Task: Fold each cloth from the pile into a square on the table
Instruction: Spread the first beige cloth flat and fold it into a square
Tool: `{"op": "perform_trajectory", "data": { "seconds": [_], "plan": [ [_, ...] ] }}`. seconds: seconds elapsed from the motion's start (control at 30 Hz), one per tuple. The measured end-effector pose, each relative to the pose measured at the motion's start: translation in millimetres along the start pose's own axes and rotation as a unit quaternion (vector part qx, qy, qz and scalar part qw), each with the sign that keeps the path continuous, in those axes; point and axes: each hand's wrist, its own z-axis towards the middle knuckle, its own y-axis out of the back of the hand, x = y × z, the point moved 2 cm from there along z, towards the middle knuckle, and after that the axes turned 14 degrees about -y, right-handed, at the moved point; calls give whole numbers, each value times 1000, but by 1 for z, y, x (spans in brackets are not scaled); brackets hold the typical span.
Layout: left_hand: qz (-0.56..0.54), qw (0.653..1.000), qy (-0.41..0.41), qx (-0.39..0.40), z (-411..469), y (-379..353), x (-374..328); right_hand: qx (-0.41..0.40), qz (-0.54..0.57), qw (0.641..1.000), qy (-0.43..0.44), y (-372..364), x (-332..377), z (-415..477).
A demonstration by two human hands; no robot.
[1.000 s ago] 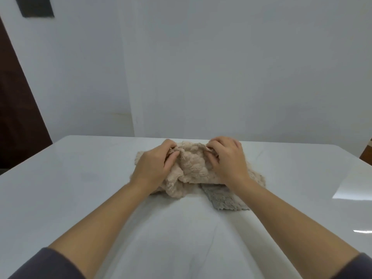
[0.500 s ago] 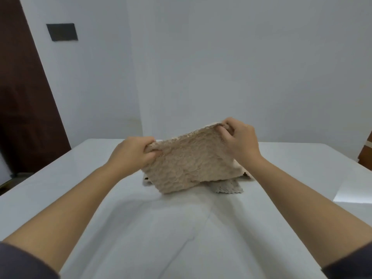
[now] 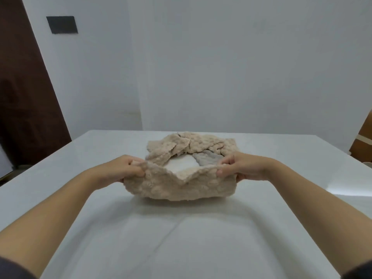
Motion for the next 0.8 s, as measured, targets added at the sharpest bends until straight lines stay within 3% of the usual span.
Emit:
{"op": "perform_trajectory", "data": {
  "seconds": [0.13,0.2,0.23,0.3,0.37,0.4,0.53,0.63,0.8],
  "plan": [
    [5,976,139,168,-21,-31,26,155,-22,981,-115,-38,-32,8],
    [2,969,166,184,-21,-40,31,169,-12,974,-148,-45,-34,7],
    [14,980,141,142,-16,-43,31,127,-11,982,-142,-46,-31,9],
    [95,994,46,-25,-2,-47,33,-73,-58,992,-82,-44,-26,17],
    [215,965,-42,-143,11,-55,33,-289,-153,945,-11,-47,-23,31],
    [252,956,-69,-133,16,-64,34,-337,-188,923,10,-56,-21,38],
    [359,932,-3,52,33,-106,65,-255,-290,921,-44,-100,-34,75],
    [422,905,27,47,41,-106,83,-266,-361,890,-83,-112,-43,96],
    [437,898,26,45,47,-97,89,-350,-317,877,-90,-92,-39,110]
  ]
}}
